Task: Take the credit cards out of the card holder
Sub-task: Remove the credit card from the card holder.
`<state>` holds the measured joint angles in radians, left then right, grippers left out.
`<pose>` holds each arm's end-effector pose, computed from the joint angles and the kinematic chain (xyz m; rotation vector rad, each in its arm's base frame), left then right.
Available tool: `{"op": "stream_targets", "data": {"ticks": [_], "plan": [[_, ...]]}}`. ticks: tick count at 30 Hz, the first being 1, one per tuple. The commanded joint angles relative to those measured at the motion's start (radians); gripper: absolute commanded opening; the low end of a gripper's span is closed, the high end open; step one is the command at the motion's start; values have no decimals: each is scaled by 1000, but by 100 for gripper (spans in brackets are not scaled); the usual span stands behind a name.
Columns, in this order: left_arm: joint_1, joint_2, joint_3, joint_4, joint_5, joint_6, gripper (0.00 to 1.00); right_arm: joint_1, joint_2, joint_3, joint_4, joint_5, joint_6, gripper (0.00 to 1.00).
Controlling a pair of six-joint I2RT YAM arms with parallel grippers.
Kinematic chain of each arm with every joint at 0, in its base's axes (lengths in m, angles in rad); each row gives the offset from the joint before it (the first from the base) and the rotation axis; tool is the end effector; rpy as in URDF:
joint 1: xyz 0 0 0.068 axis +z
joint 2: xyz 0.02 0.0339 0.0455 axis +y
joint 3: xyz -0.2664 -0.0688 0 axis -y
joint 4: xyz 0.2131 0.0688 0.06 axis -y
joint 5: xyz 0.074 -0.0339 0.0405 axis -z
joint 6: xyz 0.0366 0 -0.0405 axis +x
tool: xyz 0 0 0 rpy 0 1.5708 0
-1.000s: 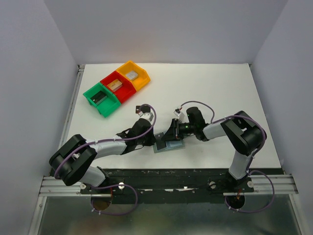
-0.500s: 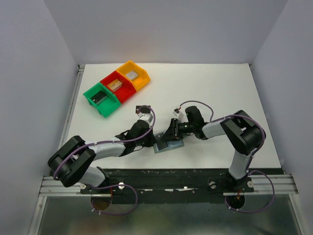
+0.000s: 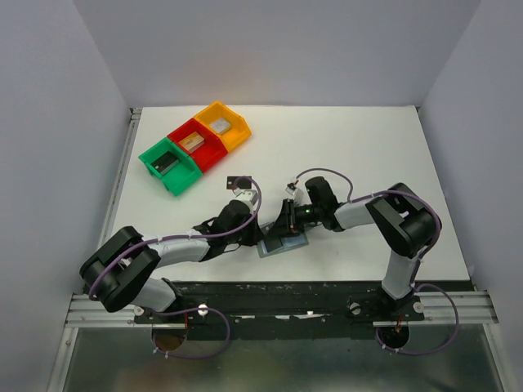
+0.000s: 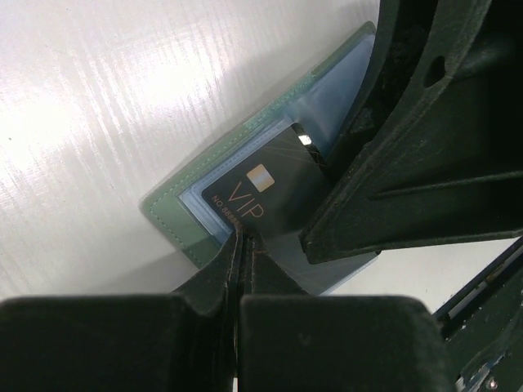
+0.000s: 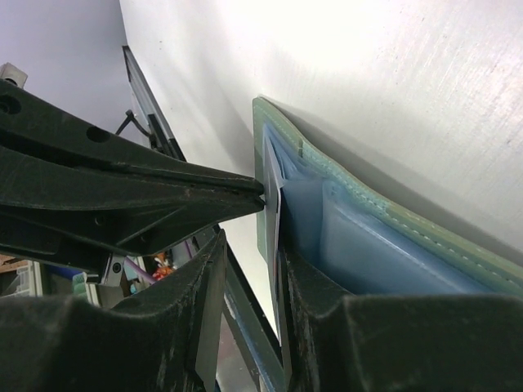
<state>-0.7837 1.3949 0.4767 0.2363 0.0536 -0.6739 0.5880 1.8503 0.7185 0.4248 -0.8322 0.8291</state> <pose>0.1660 -0.1682 0.1732 0.1616 2.3851 -0.8059 0.2457 0.1963 0.1381 -0.2071 2.5704 1.6058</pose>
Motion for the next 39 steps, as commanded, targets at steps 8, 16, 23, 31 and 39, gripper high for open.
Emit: {"op": "stream_targets", "data": {"ticks": [8, 16, 23, 31, 39], "plan": [[-11, -56, -7, 35, -17, -4, 12, 18, 14, 35, -66, -8, -48, 38], [-11, -114, -46, 20, -78, -29, 14, 18, -26, 41, -138, 42, -85, 36], [-9, -82, -33, 12, -66, -30, 11, 19, -65, 44, -176, 58, -99, 35], [-11, -47, -21, 5, -55, -30, 4, 18, -108, 47, -218, 70, -114, 35], [-9, -31, -20, -2, -55, -33, 0, 18, -135, 52, -270, 91, -142, 35]]}}
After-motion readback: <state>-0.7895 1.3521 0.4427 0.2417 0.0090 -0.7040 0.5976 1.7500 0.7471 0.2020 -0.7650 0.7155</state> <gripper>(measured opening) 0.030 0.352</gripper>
